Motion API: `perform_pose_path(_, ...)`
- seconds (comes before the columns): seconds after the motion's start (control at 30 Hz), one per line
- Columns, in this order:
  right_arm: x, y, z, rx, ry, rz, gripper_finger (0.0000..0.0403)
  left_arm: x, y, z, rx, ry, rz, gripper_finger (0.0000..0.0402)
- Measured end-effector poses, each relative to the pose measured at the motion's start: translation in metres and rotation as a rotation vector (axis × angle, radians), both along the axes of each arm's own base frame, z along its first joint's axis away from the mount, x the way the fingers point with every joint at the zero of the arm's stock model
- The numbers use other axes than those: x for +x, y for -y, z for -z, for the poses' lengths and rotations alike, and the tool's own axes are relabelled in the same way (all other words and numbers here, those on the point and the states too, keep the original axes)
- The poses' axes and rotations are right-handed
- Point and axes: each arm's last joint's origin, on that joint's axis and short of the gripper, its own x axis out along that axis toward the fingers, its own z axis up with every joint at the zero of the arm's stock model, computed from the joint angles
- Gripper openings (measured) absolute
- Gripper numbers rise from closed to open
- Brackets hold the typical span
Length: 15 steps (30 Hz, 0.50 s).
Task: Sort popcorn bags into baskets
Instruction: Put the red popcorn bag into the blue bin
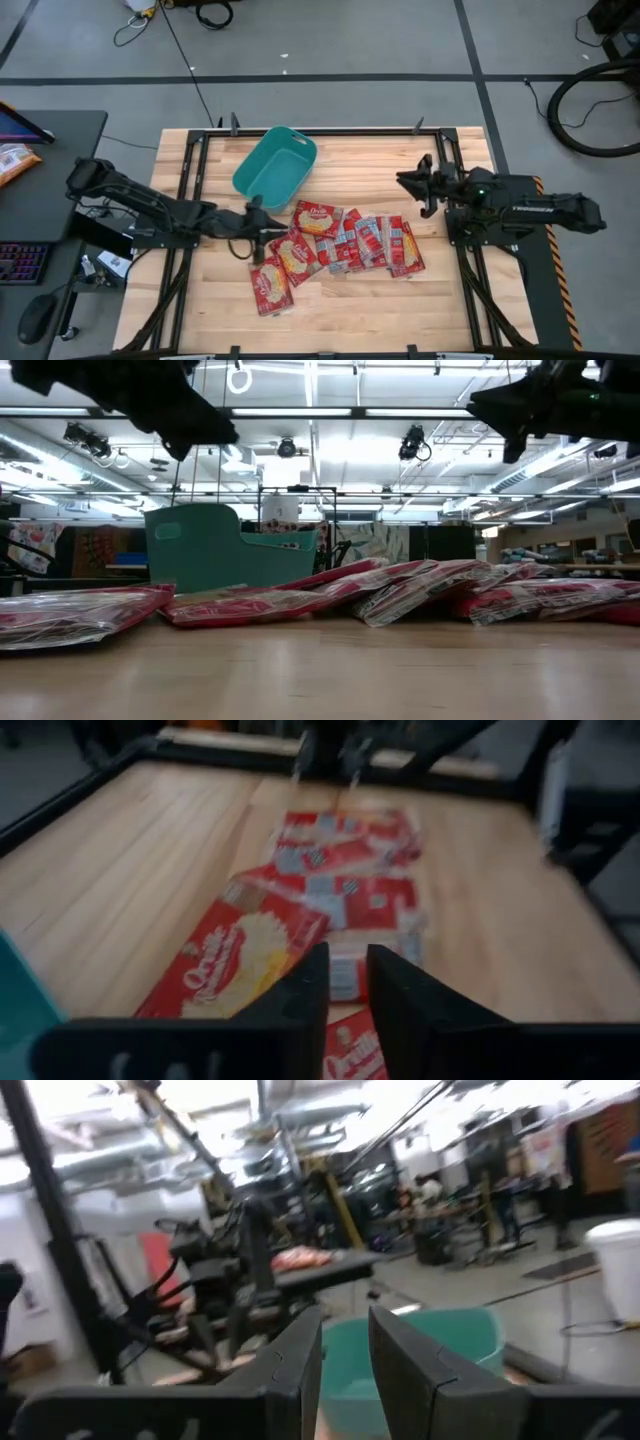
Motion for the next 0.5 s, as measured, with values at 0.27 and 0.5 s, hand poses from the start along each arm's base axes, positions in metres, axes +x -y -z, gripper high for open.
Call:
perform_pose_path(0.27,0.018,-0.006,0.010,-0.045,-0.084,-0.058,0.0091,0.038,0.002,0.004,0.129,-0.177,-0.022,0.0148)
perform_pose_path(0.5,0.025,-0.019,0.012,-0.101,-0.126,-0.122,0.0091,0.070,0.008,0.011,0.225,-0.299,-0.123,0.0168)
